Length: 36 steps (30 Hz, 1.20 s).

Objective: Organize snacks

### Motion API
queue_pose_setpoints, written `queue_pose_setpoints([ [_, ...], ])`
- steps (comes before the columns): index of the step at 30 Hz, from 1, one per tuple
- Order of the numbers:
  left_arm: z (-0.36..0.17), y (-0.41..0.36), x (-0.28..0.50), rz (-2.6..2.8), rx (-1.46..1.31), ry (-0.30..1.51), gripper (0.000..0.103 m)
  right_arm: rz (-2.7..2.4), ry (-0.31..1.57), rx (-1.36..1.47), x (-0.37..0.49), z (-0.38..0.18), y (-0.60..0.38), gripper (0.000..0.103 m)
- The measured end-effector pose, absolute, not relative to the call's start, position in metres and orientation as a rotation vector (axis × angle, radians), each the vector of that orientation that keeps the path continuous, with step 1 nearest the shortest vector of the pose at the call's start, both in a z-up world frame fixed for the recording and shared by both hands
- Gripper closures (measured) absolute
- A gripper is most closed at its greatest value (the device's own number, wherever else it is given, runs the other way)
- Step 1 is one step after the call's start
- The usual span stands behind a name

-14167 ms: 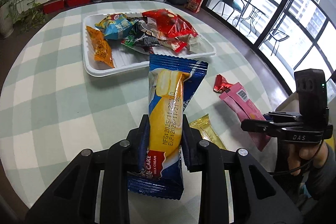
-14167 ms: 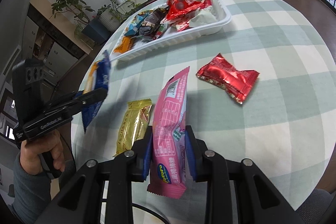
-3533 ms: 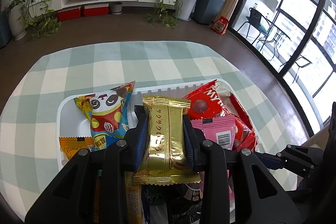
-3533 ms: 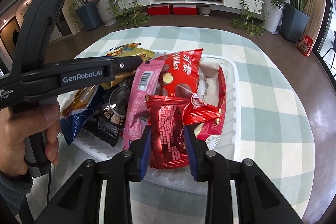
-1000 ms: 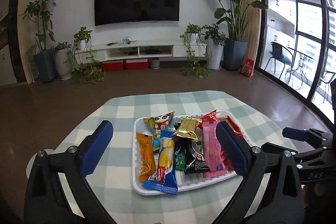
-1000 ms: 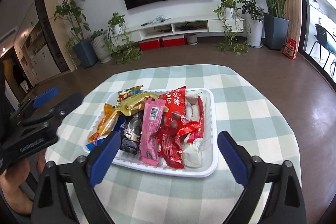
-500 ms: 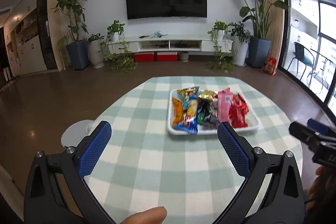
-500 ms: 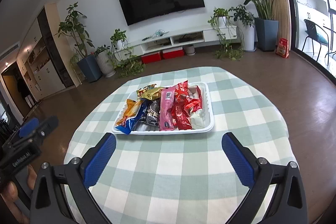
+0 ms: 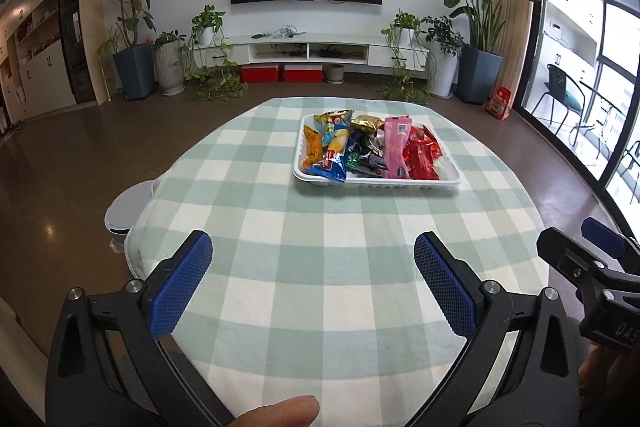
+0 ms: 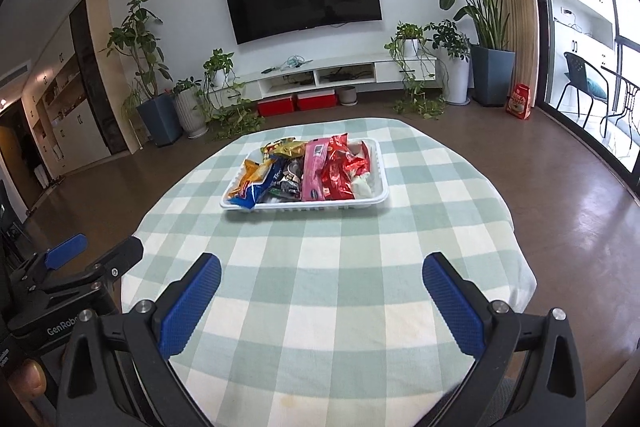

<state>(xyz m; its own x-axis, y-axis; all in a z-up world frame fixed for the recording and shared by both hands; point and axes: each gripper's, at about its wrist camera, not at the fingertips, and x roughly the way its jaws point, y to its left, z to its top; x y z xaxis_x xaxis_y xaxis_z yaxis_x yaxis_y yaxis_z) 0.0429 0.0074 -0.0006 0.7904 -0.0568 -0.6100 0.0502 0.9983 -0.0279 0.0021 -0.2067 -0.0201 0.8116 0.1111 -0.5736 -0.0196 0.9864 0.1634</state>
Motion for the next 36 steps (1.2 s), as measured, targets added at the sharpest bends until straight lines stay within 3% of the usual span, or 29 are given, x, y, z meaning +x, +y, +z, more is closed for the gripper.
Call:
queue_pose_setpoints([
  [36, -0.016, 0.007, 0.048, -0.061, -0.002, 0.691, 0.001, 0.024, 0.650, 0.073, -0.012, -0.022, -0.195, 0.000],
])
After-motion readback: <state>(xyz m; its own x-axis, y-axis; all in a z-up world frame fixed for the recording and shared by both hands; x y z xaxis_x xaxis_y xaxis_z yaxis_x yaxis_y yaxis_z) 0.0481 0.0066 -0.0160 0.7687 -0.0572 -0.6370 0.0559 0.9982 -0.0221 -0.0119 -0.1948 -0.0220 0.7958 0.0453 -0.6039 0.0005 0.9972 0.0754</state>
